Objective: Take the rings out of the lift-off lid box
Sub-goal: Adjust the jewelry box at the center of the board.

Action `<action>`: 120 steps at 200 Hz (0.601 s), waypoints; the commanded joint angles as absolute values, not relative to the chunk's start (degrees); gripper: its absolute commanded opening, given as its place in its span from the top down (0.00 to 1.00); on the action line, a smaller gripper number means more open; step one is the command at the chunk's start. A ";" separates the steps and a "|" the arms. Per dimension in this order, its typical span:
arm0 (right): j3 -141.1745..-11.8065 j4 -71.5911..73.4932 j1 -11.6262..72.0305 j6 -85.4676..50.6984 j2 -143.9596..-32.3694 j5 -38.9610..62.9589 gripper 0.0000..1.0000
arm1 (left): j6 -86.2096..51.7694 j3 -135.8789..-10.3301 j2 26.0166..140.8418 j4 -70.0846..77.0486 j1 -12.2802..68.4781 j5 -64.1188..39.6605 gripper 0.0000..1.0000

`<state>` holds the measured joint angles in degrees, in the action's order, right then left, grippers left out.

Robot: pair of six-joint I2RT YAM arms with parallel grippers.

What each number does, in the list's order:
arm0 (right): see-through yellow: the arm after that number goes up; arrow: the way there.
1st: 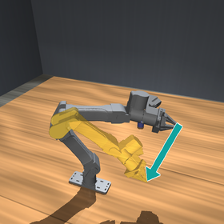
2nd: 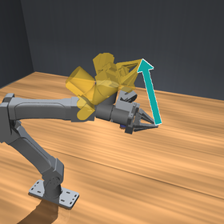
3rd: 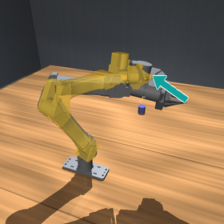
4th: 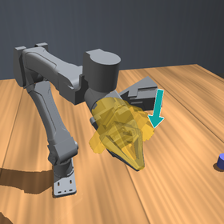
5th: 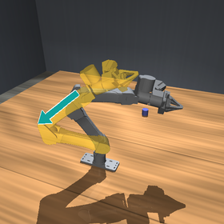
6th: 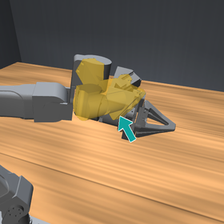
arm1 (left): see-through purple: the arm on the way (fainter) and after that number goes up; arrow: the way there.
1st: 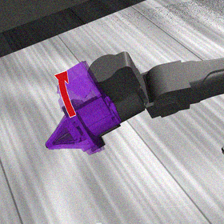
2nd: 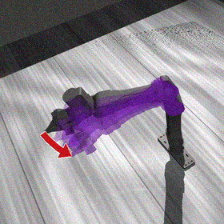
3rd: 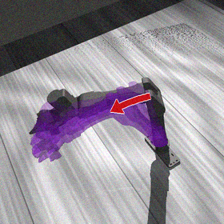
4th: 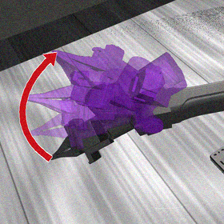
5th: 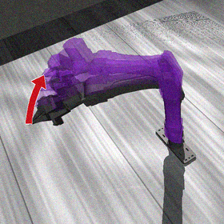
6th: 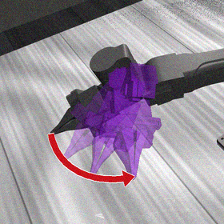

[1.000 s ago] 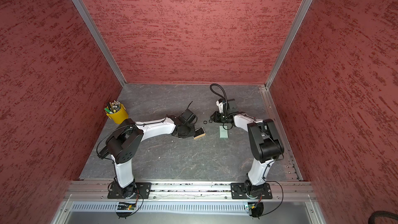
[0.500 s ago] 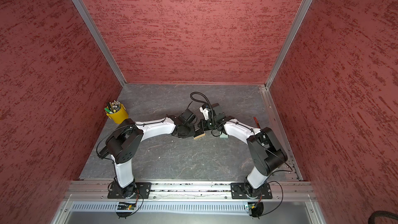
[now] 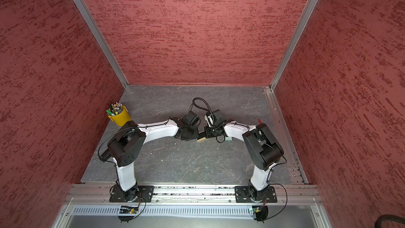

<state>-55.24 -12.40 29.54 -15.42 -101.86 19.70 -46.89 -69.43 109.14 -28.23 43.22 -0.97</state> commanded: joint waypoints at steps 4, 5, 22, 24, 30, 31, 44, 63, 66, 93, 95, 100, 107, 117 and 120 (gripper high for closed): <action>-57.42 -14.58 30.12 -13.68 -102.92 15.88 0.94 | -47.37 -69.52 108.04 -28.05 43.56 -0.39 0.66; -57.45 -14.58 30.14 -13.65 -102.97 15.80 0.94 | -47.33 -69.52 108.03 -28.04 43.53 -0.37 0.66; -58.41 -15.09 30.30 -13.20 -104.03 15.24 0.94 | -47.35 -69.43 108.02 -27.67 43.65 -0.77 0.66; -58.50 -15.11 30.32 -13.14 -104.10 15.28 0.94 | -47.37 -69.43 107.97 -27.68 43.61 -0.79 0.66; -58.77 -15.16 30.30 -13.03 -104.24 15.21 0.94 | -47.30 -69.48 107.95 -27.75 43.67 -0.75 0.66; -58.83 -15.18 30.36 -13.02 -104.24 15.21 0.94 | -47.29 -69.46 107.94 -27.76 43.68 -0.73 0.66; -59.35 -15.19 30.41 -12.76 -104.11 14.88 0.92 | -47.44 -69.33 107.52 -27.82 43.50 -1.00 0.66; -61.15 -16.87 30.41 -11.76 -104.47 14.16 0.90 | -47.72 -69.26 106.82 -28.03 43.51 -1.80 0.66; -61.40 -17.14 30.41 -11.58 -104.57 14.01 0.90 | -47.80 -69.18 106.67 -28.04 43.56 -1.98 0.65; -62.56 -18.27 30.46 -10.46 -104.07 14.28 0.88 | -48.22 -68.58 104.66 -28.12 43.20 -4.03 0.61; -62.57 -18.37 30.42 -10.35 -103.93 14.36 0.88 | -48.20 -68.56 104.50 -28.17 43.19 -4.17 0.61; -62.66 -18.45 30.37 -10.15 -103.72 14.64 0.88 | -48.15 -68.55 104.06 -28.61 43.17 -4.51 0.59; -62.90 -18.69 30.41 -9.87 -103.42 15.22 0.87 | -47.97 -68.42 103.45 -29.32 43.23 -4.75 0.55; -63.17 -19.10 30.37 -9.84 -102.70 15.75 0.86 | -47.63 -68.04 102.41 -30.38 43.18 -4.75 0.50; -63.19 -19.19 30.40 -9.84 -102.42 15.87 0.85 | -47.56 -67.90 102.05 -30.79 43.16 -4.67 0.49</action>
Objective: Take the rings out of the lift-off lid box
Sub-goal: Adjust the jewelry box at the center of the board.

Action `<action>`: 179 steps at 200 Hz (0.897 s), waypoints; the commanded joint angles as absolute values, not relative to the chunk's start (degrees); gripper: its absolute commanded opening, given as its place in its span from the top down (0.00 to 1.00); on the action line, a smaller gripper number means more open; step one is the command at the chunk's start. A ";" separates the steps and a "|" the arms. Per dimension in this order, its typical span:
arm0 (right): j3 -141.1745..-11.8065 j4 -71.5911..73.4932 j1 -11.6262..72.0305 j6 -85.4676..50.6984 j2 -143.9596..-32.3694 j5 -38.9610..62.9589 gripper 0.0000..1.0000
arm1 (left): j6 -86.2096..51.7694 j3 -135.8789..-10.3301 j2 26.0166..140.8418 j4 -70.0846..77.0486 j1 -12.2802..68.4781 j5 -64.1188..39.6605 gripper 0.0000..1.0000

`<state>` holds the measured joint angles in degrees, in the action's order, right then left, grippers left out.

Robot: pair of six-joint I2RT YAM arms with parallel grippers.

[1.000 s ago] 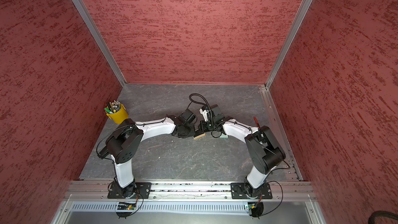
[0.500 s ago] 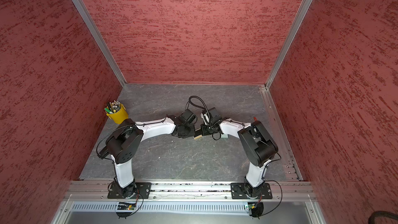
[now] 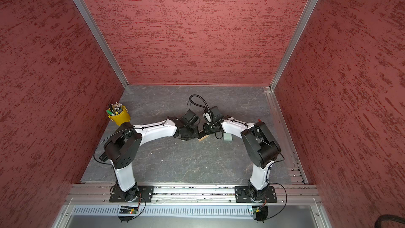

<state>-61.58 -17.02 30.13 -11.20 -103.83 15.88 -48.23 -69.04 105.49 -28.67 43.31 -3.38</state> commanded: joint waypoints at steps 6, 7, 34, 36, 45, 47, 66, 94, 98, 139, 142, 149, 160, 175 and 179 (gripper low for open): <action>-63.35 -19.54 30.39 -9.92 -101.77 16.09 0.85 | -47.37 -67.56 101.36 -31.31 43.00 -4.45 0.48; -63.36 -19.57 30.31 -9.93 -101.69 16.17 0.85 | -47.28 -67.49 101.22 -31.39 42.90 -4.42 0.48; -63.24 -20.53 30.30 -10.63 -97.79 15.58 0.82 | -45.07 -66.36 99.32 -31.47 40.36 -4.78 0.46; -63.18 -20.54 30.32 -10.72 -97.53 15.52 0.82 | -44.78 -66.36 99.36 -31.31 40.04 -5.11 0.46; -62.86 -20.85 30.32 -11.24 -96.26 15.04 0.81 | -43.55 -66.93 100.02 -30.76 38.73 -6.29 0.47; -62.78 -20.94 30.28 -11.36 -95.89 14.90 0.81 | -43.32 -67.12 100.20 -30.69 38.42 -6.54 0.48; -61.74 -22.49 30.08 -12.33 -93.01 11.79 0.73 | -40.06 -70.19 103.03 -30.74 36.85 -8.54 0.53; -59.42 -24.90 28.19 -13.68 -88.23 6.41 0.51 | -37.32 -75.06 107.62 -31.35 36.26 -9.56 0.60; -59.06 -25.22 27.78 -13.91 -87.64 5.67 0.47 | -37.18 -75.50 108.22 -31.35 36.30 -9.90 0.60; -55.28 -27.97 22.03 -15.70 -84.19 -0.87 0.22 | -37.14 -77.26 111.68 -30.02 37.14 -11.78 0.65; -55.14 -28.14 21.72 -15.73 -84.26 -1.14 0.21 | -37.29 -77.26 111.75 -29.99 37.37 -11.70 0.65; -54.64 -28.32 20.93 -15.73 -84.65 -1.21 0.21 | -37.52 -76.94 111.77 -29.90 37.74 -11.54 0.66; -53.77 -28.07 20.06 -15.71 -85.35 -0.54 0.20 | -38.36 -76.24 111.62 -29.78 38.43 -11.47 0.66; -52.99 -27.57 19.56 -15.69 -86.68 0.00 0.20 | -39.64 -74.54 111.12 -28.53 39.66 -11.95 0.66; -52.79 -27.39 19.42 -15.73 -87.02 0.00 0.20 | -39.97 -74.15 110.95 -28.33 40.06 -12.04 0.66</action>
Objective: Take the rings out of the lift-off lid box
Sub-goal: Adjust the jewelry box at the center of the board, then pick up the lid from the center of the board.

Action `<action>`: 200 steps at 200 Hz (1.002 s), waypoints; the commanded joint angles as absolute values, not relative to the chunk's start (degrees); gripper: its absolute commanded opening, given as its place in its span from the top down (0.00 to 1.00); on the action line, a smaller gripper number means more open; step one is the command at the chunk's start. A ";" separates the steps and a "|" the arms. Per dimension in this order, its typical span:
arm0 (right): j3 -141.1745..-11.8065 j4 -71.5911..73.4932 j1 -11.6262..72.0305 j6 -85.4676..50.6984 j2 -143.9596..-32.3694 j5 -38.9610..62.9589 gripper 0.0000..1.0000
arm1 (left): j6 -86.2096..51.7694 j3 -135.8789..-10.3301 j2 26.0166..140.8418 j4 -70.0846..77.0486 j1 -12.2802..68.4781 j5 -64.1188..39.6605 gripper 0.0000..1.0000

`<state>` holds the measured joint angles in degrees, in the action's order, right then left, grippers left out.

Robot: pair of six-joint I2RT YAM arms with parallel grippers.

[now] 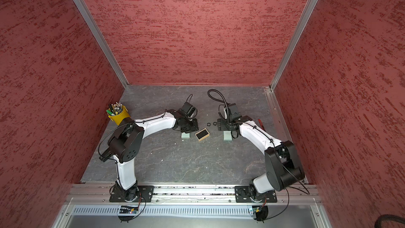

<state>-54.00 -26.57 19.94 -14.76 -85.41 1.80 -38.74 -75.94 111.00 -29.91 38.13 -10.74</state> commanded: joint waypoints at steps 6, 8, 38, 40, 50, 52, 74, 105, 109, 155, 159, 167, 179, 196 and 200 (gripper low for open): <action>-52.53 -27.13 19.27 -15.71 -87.53 -0.05 0.19 | -40.47 -73.58 110.75 -28.14 40.66 -12.08 0.66; -52.49 -27.02 19.21 -15.68 -87.71 -0.01 0.19 | -40.70 -73.44 110.66 -28.06 40.86 -12.05 0.66; -51.75 -25.68 18.10 -15.21 -90.06 2.13 0.19 | -44.15 -70.69 109.54 -25.91 43.40 -12.38 0.66; -51.74 -25.62 18.10 -15.14 -90.30 2.25 0.19 | -44.35 -70.61 109.52 -25.79 43.52 -12.39 0.66; -51.85 -25.50 18.09 -14.96 -91.08 2.68 0.20 | -45.07 -70.16 109.21 -25.67 44.27 -12.14 0.66; -51.85 -25.45 18.10 -14.95 -91.21 2.71 0.20 | -45.28 -70.06 109.17 -25.66 44.42 -12.09 0.66; -51.79 -25.25 17.93 -14.60 -92.27 2.15 0.21 | -46.55 -69.52 108.33 -25.26 45.56 -11.79 0.66; -51.50 -24.88 17.40 -14.07 -93.56 3.12 0.24 | -47.19 -69.51 107.69 -24.56 46.05 -13.62 0.64; -51.42 -24.84 17.31 -14.00 -93.80 3.35 0.25 | -47.26 -69.65 107.66 -24.52 46.13 -13.95 0.64; -50.89 -23.49 17.18 -14.14 -95.52 4.44 0.42 | -47.52 -69.13 106.37 -24.86 45.69 -17.21 0.51; -50.89 -23.52 17.22 -14.15 -95.61 4.55 0.44 | -47.46 -69.01 106.14 -24.94 45.61 -17.14 0.48; -51.14 -23.54 17.21 -14.07 -95.86 4.57 0.48 | -47.40 -68.61 105.70 -24.92 45.36 -17.18 0.46; -51.49 -23.72 17.16 -13.98 -96.03 4.48 0.55 | -47.14 -68.21 105.15 -25.13 44.95 -17.04 0.45; -52.42 -24.38 17.20 -13.71 -95.48 4.71 0.57 | -47.00 -67.40 104.21 -25.34 43.83 -16.22 0.45; -52.53 -24.51 17.18 -13.63 -95.13 4.89 0.57 | -47.02 -67.10 103.96 -25.14 43.52 -16.09 0.45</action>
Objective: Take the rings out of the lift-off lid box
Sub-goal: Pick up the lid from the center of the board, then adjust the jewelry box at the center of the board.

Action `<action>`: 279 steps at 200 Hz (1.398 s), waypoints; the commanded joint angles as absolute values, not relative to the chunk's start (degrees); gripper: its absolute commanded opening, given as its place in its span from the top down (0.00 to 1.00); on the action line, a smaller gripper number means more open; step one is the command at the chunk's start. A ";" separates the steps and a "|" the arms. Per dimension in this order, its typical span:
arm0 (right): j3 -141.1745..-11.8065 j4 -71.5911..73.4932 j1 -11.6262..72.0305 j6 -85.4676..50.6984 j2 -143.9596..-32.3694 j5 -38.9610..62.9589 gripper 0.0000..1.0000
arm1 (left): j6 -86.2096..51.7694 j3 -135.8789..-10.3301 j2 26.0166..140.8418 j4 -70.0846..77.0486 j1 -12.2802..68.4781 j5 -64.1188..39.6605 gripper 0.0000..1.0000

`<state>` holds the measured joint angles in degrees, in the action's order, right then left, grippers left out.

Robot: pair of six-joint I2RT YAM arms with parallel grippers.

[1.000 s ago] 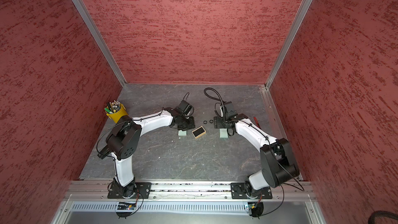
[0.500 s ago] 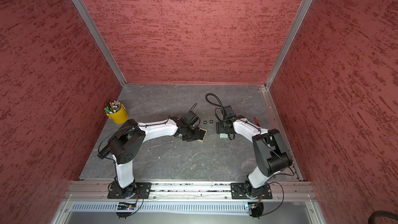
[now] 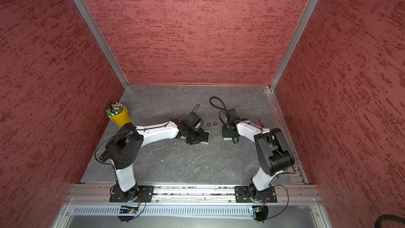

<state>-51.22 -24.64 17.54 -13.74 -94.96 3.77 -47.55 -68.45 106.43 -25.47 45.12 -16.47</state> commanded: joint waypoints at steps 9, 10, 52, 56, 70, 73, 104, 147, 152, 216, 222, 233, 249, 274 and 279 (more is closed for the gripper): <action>-53.02 -25.22 17.22 -13.62 -94.34 5.37 0.57 | -46.91 -66.40 103.70 -24.66 42.70 -16.02 0.45; -53.10 -25.31 17.22 -13.62 -94.28 5.45 0.57 | -46.88 -66.38 103.71 -24.59 42.57 -16.05 0.45; -55.62 -28.80 18.56 -15.37 -89.92 12.20 0.59 | -45.01 -67.12 105.33 -24.26 41.09 -15.47 0.54; -55.72 -28.91 18.90 -15.81 -89.51 12.84 0.59 | -45.00 -67.33 105.49 -24.27 41.08 -15.39 0.55; -55.75 -28.79 20.25 -17.68 -88.28 15.87 0.58 | -44.88 -67.78 106.24 -24.23 41.21 -15.17 0.58; -55.77 -28.68 20.59 -18.07 -88.03 16.48 0.58 | -44.88 -67.84 106.44 -24.19 41.30 -15.12 0.58; -55.63 -27.07 24.99 -22.62 -87.19 20.23 0.58 | -45.00 -67.47 107.39 -23.27 41.57 -14.64 0.63; -55.72 -24.67 28.31 -25.31 -89.53 20.60 0.57 | -45.15 -67.48 108.53 -21.49 42.57 -15.36 0.66; -55.81 -24.46 28.53 -25.47 -89.84 20.37 0.57 | -45.21 -67.62 108.63 -21.34 42.88 -15.42 0.66; -57.38 -24.48 29.84 -24.88 -93.09 17.34 0.55 | -48.17 -66.36 108.65 -17.41 44.54 -17.43 0.67; -57.48 -24.35 29.83 -24.79 -93.24 17.13 0.55 | -48.38 -66.34 108.42 -17.25 44.71 -17.70 0.67; -57.66 -24.26 29.88 -24.70 -93.45 17.03 0.55 | -48.71 -66.10 107.89 -16.92 44.88 -17.85 0.66; -57.91 -24.18 29.81 -24.70 -93.50 16.84 0.55 | -49.21 -65.49 107.23 -16.59 44.90 -18.01 0.64; -58.10 -24.41 29.86 -24.31 -93.13 16.42 0.55 | -49.58 -64.53 106.58 -16.58 44.83 -18.41 0.61; -58.18 -24.64 29.88 -24.18 -93.05 16.28 0.54 | -49.66 -64.27 106.36 -16.80 44.82 -18.37 0.60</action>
<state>-55.90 -25.19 29.54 -24.58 -93.19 18.09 -48.77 -65.67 108.60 -17.78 44.64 -17.69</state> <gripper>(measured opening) 0.457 0.386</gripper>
